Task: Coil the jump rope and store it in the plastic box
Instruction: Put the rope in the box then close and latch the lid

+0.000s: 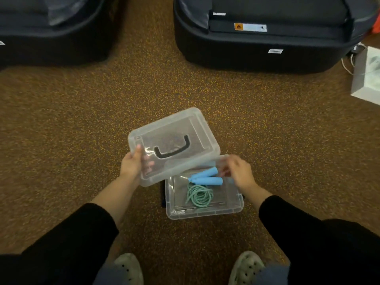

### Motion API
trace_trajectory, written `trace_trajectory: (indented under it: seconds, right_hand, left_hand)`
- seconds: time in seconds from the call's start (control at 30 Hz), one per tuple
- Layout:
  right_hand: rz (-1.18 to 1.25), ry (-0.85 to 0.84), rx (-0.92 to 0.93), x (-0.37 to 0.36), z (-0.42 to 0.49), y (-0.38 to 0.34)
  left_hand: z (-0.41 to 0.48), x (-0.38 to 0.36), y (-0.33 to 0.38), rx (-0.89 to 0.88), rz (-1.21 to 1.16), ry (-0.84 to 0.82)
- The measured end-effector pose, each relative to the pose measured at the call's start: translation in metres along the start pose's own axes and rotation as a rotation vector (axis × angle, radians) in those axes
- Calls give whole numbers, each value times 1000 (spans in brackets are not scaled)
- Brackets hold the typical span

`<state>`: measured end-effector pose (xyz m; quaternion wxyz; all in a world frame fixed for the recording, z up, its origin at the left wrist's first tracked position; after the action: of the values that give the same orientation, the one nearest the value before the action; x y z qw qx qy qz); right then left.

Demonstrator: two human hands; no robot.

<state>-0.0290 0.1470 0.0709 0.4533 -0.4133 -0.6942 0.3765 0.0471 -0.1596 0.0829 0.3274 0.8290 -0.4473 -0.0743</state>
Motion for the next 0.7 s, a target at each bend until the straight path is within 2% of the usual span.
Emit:
trace_trajectory:
  seconds: [0.13,0.23,0.33,0.4,0.57,0.7]
  right_hand:
    - [-809,-603,169,-54,-6,43]
    - [-1147,-801,259,-84,-6,67]
    - [-1471,-828,411,-106,1,70]
    - [-1570,-815,441,-116,9,73]
    - [-1540,-736,346,-112,18,77]
    - [-1445,-753,365,-110,15,76]
  left_hand:
    - [25,12,21,0,-82,38]
    - [36,12,31,-21,-43,23]
    - [45,16,31,-29,4,16]
    - [49,19,29,-35,22,14]
    - [47,22,24,-53,38,-6]
    - [45,21,17,-34,23,-8]
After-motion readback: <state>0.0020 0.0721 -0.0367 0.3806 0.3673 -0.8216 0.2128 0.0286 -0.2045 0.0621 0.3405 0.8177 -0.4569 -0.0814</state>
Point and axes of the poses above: each hand's wrist, its own z-axis towards the middle knuckle, its own x-axis out of the back of the hand, y = z × x, the point moved 7 cm from there along z, towards the middle knuckle, and after that the axes turned 10 degrees about x, right-handed, at the moved point
